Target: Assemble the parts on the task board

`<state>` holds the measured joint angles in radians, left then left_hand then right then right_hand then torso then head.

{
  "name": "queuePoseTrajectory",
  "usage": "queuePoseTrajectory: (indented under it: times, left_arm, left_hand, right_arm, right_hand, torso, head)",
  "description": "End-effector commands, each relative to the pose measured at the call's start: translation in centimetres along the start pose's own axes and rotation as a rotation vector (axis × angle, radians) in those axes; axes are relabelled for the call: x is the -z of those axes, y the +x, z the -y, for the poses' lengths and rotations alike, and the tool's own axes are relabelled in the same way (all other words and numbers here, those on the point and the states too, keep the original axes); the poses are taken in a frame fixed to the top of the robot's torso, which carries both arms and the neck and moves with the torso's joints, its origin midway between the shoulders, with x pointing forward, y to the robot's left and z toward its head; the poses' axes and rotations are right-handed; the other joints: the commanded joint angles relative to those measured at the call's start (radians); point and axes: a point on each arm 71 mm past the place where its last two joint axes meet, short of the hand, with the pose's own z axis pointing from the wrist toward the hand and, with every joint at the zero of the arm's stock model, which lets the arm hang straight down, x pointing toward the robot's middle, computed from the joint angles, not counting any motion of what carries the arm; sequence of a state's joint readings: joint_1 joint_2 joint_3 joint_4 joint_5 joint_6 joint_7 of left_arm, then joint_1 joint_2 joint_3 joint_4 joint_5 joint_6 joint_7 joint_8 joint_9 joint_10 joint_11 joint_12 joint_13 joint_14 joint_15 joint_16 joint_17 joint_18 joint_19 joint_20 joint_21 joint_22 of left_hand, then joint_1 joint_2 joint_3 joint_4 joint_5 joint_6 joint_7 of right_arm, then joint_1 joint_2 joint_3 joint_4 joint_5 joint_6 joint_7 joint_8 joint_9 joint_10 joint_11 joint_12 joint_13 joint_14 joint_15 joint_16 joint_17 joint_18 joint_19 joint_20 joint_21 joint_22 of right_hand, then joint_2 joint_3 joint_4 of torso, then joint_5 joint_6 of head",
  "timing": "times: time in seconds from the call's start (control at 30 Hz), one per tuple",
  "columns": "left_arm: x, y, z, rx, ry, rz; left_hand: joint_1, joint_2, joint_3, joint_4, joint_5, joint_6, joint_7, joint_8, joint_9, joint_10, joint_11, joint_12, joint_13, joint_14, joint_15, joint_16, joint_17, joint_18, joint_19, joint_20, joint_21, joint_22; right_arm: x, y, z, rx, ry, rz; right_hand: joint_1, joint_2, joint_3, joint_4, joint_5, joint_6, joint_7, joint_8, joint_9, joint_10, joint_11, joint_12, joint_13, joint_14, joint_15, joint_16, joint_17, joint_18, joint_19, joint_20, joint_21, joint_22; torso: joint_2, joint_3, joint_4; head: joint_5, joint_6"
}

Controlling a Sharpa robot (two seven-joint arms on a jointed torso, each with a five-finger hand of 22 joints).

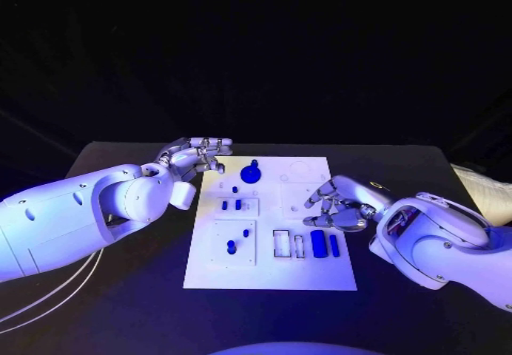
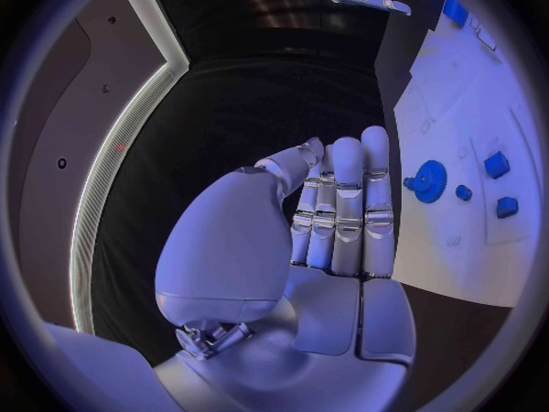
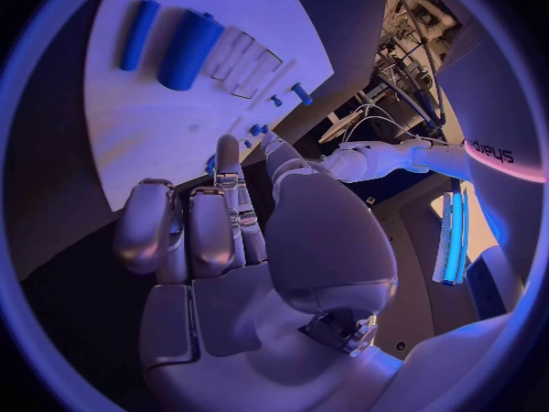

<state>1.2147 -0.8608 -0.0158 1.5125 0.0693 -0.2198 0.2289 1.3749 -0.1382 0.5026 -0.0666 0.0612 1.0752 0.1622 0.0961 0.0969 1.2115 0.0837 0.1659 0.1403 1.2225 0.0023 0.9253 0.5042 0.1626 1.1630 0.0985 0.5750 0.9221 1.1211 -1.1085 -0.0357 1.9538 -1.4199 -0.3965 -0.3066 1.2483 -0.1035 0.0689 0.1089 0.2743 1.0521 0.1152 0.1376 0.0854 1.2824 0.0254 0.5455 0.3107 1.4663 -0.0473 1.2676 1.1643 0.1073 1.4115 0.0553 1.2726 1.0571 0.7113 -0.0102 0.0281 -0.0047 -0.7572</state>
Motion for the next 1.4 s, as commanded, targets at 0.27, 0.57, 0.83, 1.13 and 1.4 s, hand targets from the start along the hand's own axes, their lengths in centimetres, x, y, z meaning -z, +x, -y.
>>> queuePoseTrajectory:
  times: [0.27, 0.57, 0.83, 1.13, 1.4]
  left_arm:
    - [0.1, 0.4, 0.1, 0.0, 0.006, -0.024]
    - [0.1, 0.4, 0.0, 0.0, 0.003, -0.025]
    - [0.1, 0.3, -0.1, 0.0, 0.002, -0.024]
    - [0.1, 0.3, -0.1, 0.0, -0.001, -0.027]
    - [0.1, 0.2, -0.2, 0.0, -0.004, -0.026]
  left_hand:
    - [-0.002, 0.011, -0.009, 0.0, 0.004, -0.005, 0.0, -0.002, -0.001, -0.009, 0.001, 0.003, 0.001, -0.009, 0.0, -0.004, -0.001, 0.02, -0.007, 0.003, -0.004, -0.001]
    - [-0.003, 0.011, -0.01, 0.0, 0.003, -0.005, 0.0, -0.002, -0.001, -0.01, 0.001, 0.004, 0.001, -0.009, 0.0, -0.004, -0.002, 0.02, -0.007, 0.004, -0.005, -0.002]
    - [-0.003, 0.011, -0.01, 0.0, 0.003, -0.005, 0.0, -0.002, -0.001, -0.01, 0.001, 0.004, 0.001, -0.009, 0.0, -0.004, -0.002, 0.02, -0.007, 0.004, -0.005, -0.002]
    - [-0.003, 0.011, -0.01, 0.0, 0.003, -0.005, 0.0, -0.002, -0.001, -0.01, 0.001, 0.004, 0.001, -0.009, 0.0, -0.004, -0.002, 0.02, -0.007, 0.004, -0.005, -0.002]
    - [-0.003, 0.011, -0.01, 0.0, 0.003, -0.005, 0.0, -0.002, -0.001, -0.01, 0.001, 0.004, 0.001, -0.009, 0.0, -0.004, -0.002, 0.02, -0.007, 0.004, -0.005, -0.002]
  right_arm:
    - [2.0, 0.8, 2.8, 0.057, 0.239, -0.077]
    - [1.7, 2.2, 2.6, 0.077, 0.255, -0.121]
    - [1.1, 3.6, 2.2, 0.089, 0.248, -0.159]
    - [0.3, 5.0, 2.1, 0.123, 0.244, -0.188]
    - [-0.5, 6.4, 2.0, 0.128, 0.242, -0.199]
  right_hand:
    - [-0.007, 0.025, -0.104, 0.11, 0.04, -0.003, -0.013, 0.053, 0.009, -0.022, -0.006, 0.416, 0.488, 0.062, -0.007, 0.104, 0.117, -0.025, 0.017, -0.006, 0.064, 0.091]
    - [0.006, 0.033, -0.139, 0.145, 0.041, -0.01, -0.012, 0.068, 0.013, -0.039, -0.005, 0.44, 0.538, 0.06, -0.007, 0.11, 0.121, -0.026, 0.014, -0.003, 0.068, 0.096]
    - [0.009, 0.037, -0.15, 0.157, 0.04, -0.011, -0.012, 0.073, 0.014, -0.037, -0.005, 0.451, 0.557, 0.06, -0.007, 0.113, 0.123, -0.026, 0.013, -0.003, 0.07, 0.098]
    - [0.012, 0.042, -0.156, 0.164, 0.042, -0.01, -0.013, 0.077, 0.015, -0.036, -0.005, 0.457, 0.569, 0.06, -0.007, 0.114, 0.124, -0.026, 0.013, -0.002, 0.071, 0.099]
    - [0.019, 0.05, -0.159, 0.17, 0.049, -0.01, -0.013, 0.081, 0.016, -0.034, -0.006, 0.464, 0.583, 0.06, -0.007, 0.115, 0.125, -0.026, 0.012, -0.002, 0.072, 0.1]
  torso:
    - [-0.004, 0.0008, -0.0178]
    - [-0.003, -0.0002, -0.0156]
    - [-0.003, 0.0004, -0.0177]
    - [-0.002, 0.0002, -0.0167]
    - [-0.003, -0.0003, -0.0174]
  head:
    - [-0.01, 0.006]
    - [-0.007, 0.004]
    - [-0.001, -0.001]
    - [0.001, -0.005]
    - [0.006, -0.009]
